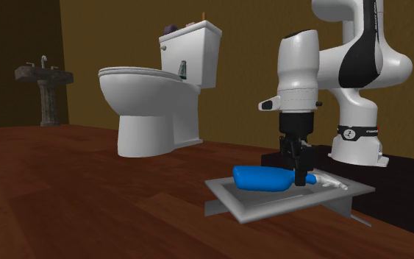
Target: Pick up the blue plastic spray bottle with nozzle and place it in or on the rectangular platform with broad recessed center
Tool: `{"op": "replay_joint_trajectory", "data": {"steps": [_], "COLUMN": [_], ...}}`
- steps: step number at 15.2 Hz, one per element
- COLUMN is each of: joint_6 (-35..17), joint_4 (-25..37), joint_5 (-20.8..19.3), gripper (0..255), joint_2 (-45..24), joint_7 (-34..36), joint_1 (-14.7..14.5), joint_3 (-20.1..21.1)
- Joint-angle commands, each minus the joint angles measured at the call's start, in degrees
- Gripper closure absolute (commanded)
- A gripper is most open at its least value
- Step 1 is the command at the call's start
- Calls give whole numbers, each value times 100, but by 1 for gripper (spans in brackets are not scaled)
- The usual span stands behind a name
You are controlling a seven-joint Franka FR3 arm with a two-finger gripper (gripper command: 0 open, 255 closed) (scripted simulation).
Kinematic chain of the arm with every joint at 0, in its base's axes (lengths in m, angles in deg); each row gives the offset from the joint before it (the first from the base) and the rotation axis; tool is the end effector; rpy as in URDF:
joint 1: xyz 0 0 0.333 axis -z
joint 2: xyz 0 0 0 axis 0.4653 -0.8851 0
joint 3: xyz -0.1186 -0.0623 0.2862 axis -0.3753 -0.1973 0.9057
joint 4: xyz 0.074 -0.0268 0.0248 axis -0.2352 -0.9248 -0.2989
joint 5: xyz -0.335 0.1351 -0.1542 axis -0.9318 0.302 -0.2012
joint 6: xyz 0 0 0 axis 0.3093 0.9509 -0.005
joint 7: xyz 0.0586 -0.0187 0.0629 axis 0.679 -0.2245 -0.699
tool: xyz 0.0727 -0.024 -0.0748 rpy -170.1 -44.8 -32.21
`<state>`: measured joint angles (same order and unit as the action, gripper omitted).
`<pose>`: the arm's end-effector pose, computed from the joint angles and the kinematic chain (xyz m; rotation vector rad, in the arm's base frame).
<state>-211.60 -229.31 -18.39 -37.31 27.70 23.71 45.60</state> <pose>0.4519 0.0385 0.1901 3.0008 -0.8845 -0.0533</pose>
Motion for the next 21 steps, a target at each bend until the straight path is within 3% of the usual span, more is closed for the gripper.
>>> {"op": "replay_joint_trajectory", "data": {"steps": [1,6,7,12,16,21], "joint_6": [-15,-15,-15,-15,760,760], "joint_4": [8,8,9,8,20,20], "joint_5": [0,0,0,0,25,25], "gripper": [255,255,0,0,0,0], "joint_2": [-20,-20,-20,-19,744,744], "joint_7": [-1,-1,0,0,-19,-19], "joint_1": [1,1,0,1,8,7], "joint_3": [-1,-1,-1,-1,11,10]}}
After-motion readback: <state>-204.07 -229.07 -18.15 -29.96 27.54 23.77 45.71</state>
